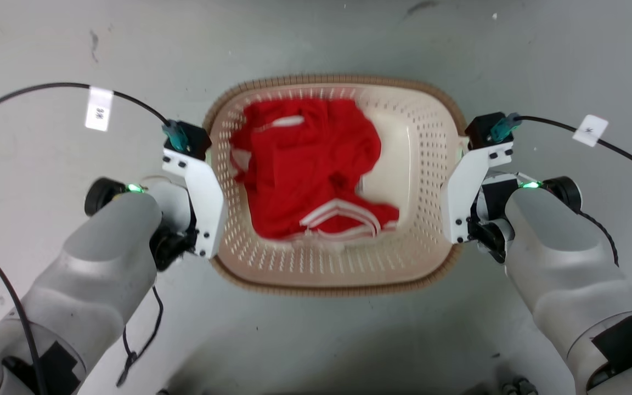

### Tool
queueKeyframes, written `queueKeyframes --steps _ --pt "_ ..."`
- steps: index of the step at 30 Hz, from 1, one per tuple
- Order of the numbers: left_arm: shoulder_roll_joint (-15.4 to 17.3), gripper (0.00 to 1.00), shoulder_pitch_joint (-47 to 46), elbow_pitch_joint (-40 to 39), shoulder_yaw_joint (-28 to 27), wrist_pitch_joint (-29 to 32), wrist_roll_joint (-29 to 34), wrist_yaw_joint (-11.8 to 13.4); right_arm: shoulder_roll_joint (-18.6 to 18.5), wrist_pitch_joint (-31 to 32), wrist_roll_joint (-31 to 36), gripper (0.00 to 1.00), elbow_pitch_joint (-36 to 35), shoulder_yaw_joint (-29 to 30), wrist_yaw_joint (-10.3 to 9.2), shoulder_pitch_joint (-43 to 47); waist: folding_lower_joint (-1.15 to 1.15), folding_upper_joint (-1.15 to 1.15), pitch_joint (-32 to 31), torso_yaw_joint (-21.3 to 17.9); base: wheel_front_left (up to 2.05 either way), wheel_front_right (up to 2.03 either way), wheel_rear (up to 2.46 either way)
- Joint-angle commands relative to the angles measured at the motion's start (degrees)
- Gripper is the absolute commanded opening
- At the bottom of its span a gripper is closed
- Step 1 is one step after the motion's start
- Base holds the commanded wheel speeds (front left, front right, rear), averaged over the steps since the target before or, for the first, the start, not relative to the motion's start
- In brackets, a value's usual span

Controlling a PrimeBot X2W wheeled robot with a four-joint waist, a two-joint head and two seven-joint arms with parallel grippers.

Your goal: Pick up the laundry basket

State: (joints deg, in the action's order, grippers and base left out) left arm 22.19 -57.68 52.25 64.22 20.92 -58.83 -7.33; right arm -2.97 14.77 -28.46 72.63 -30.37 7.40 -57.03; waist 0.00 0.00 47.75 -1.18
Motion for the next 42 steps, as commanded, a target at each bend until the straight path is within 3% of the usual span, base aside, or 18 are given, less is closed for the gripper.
queueKeyframes --steps 1,12,20,31,42 --pt "0.1 0.00 1.1 -1.1 1.2 1.3 -1.0 -0.2 0.2 1.7 0.3 0.00 0.2 -1.0 0.16 0.1 0.00 0.00 -2.2 -0.1 0.00 0.00 0.00" --pt "4.8 0.00 3.4 -6.1 6.6 9.9 -8.9 -0.2 0.0 16.7 -3.7 0.00 0.5 -3.5 0.16 3.8 0.00 0.00 -16.1 -0.5 0.00 0.00 0.00" --pt "9.0 0.00 4.8 -13.4 8.9 18.5 -11.2 -0.2 -0.3 23.9 -5.4 0.00 -1.0 -6.3 0.15 4.4 0.00 0.00 -24.7 -1.1 0.00 0.00 0.00" --pt "9.7 0.00 8.6 -13.9 8.9 20.7 -18.5 -0.3 -0.2 29.1 -8.4 0.00 -2.5 -8.7 0.16 8.5 0.00 0.00 -33.8 -2.1 0.00 0.00 0.00" --pt "9.5 0.00 14.7 -11.5 9.1 23.2 -21.6 -0.3 -0.2 32.3 -10.9 0.00 -3.8 -11.2 0.16 12.4 0.00 0.00 -41.7 -2.7 0.00 0.00 0.00"
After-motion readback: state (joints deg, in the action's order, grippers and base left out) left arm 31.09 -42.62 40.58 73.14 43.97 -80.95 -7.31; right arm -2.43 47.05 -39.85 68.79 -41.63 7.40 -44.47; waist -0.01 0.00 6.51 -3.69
